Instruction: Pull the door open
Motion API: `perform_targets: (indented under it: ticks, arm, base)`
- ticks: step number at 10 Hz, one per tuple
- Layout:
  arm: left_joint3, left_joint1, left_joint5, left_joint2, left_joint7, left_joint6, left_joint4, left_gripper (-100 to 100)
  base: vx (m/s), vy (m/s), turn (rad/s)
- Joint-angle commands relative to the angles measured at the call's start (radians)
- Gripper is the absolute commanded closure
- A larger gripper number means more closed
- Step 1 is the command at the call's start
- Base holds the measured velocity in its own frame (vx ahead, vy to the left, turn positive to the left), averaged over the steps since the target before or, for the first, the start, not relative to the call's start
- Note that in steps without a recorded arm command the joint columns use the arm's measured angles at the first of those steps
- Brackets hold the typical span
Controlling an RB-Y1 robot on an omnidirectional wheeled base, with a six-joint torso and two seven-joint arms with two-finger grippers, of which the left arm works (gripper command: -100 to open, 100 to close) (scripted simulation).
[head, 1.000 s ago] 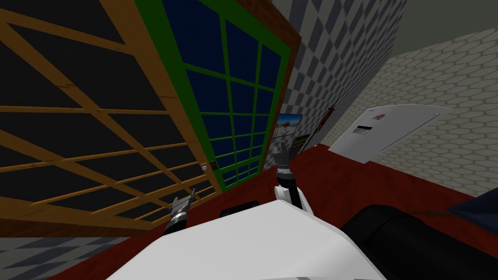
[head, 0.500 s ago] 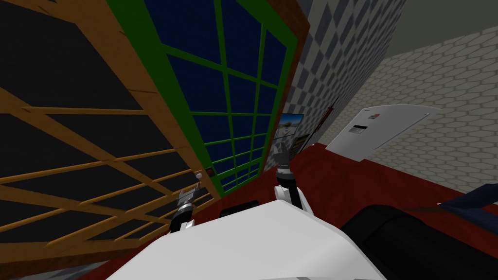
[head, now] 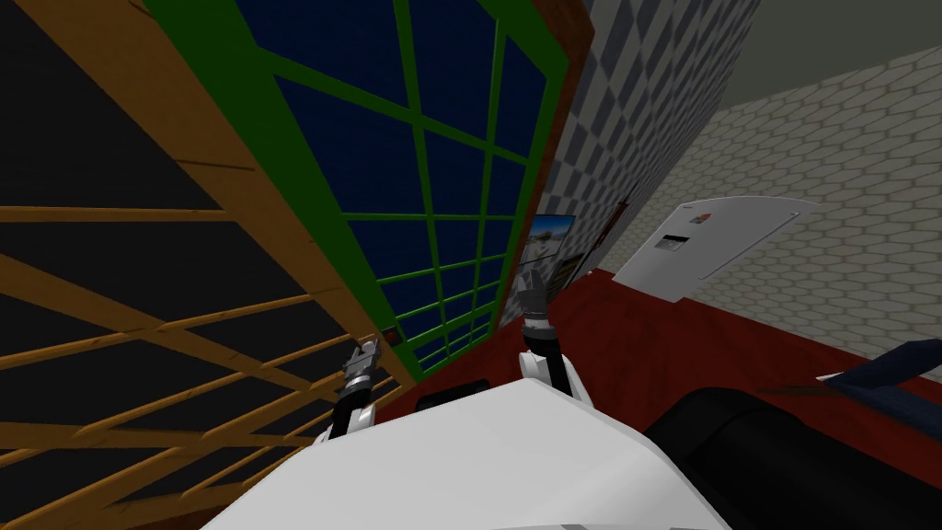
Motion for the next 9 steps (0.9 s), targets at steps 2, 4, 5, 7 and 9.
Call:
perform_targets:
  ticks: [2, 4, 5, 7, 9]
  arm:
    - [0.001, 0.0, 0.0, 0.002, 0.0, 0.003, 0.001, 100]
    - [0.001, 0.0, 0.0, 0.002, 0.0, 0.003, 0.001, 100]
    - [0.001, 0.0, 0.0, 0.002, 0.0, 0.003, 0.001, 100]
    - [0.005, 0.021, 0.007, 0.006, 0.015, 0.005, 0.01, 100]
    - [0.008, 0.034, 0.011, 0.01, 0.024, 0.006, 0.015, 100]
  base:
    - [-0.028, -0.007, -0.015]
    - [-0.003, 0.001, -0.001]
    - [0.0, 0.0, 0.0]
    - [-0.11, -0.024, 0.016]
    - [-0.104, -0.031, 0.028]
